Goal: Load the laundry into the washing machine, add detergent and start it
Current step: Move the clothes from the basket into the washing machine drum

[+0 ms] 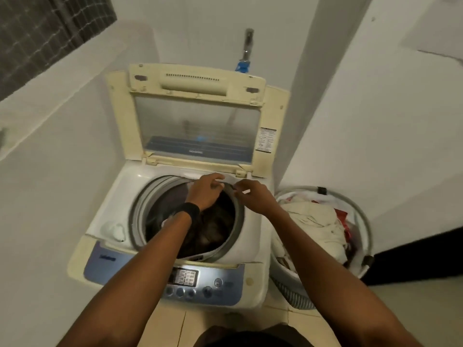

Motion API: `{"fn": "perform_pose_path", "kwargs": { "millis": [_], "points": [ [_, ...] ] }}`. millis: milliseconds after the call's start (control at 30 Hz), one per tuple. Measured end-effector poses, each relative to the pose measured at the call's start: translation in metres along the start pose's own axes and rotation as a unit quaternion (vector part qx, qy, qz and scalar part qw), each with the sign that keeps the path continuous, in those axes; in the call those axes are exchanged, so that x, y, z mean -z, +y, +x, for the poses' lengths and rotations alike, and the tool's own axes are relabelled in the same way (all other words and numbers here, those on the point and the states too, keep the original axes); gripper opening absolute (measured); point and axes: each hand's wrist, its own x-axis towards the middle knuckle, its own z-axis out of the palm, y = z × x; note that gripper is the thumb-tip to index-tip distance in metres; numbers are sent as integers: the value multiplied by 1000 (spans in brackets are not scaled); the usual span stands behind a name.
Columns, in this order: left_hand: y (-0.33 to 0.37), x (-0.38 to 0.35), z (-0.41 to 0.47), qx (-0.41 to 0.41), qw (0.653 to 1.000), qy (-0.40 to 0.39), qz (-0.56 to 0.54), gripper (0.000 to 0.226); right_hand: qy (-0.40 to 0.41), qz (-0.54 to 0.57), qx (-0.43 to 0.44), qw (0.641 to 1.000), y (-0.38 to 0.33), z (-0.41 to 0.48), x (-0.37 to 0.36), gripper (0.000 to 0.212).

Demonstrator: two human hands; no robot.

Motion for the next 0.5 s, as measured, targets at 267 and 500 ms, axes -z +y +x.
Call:
{"fn": "perform_pose_path", "kwargs": {
  "millis": [267, 500],
  "points": [
    [67, -88, 16, -83, 991, -105, 26, 21, 121, 44, -103, 986, 87, -48, 57, 23],
    [90, -173, 18, -145, 959, -203, 132, 22, 181, 58, -176, 966, 148, -101, 86, 23]
  ]
}}
